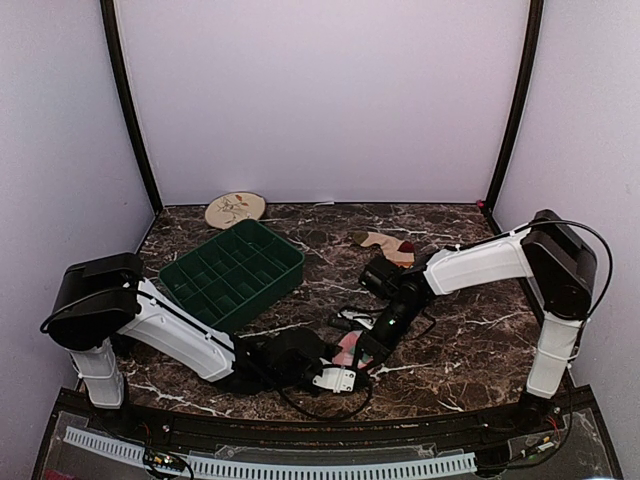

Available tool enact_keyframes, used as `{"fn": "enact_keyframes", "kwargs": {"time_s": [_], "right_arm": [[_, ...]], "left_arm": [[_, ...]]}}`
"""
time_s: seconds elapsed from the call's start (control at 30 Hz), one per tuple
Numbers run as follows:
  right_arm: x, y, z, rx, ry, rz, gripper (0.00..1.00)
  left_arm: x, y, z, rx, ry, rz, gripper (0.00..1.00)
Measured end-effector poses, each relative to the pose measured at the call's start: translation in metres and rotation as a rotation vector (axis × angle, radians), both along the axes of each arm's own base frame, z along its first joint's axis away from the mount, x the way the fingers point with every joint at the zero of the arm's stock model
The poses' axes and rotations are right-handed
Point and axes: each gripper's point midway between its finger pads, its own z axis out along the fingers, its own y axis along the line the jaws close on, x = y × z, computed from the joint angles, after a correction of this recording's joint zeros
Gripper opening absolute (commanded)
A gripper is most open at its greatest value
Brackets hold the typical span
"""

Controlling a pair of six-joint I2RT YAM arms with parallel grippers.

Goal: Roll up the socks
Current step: Roll the sock at the center of the board.

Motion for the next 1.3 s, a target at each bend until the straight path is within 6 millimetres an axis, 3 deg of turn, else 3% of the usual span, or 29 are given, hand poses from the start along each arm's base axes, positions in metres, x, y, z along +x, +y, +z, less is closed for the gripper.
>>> {"fn": "enact_keyframes", "kwargs": {"time_s": [0.2,0.4,0.97,1.3], "right_arm": [[-0.001,-0.001,-0.001,-0.011,0.006,-0.004,0.29],[0.0,-0.003,-0.004,-0.03,0.013,-0.025,0.41],[0.012,-0.014,0.009,-0.058,-0.091,-0.134,0.52],[0.029,-0.021,0.016,-0.059,-0.178,-0.243,0.56]], "left_arm": [[-0.007,-0.003,-0.005,0.043,0.038,-0.038,0.28],[-0.015,-0.005,-0.009,0.099,0.111,-0.072,0.18],[-0.026,-0.01,0.0,0.221,0.48,-0.096,0.14],[-0.038,0.004,0.002,0.263,0.689,-0.079,0.13]]}}
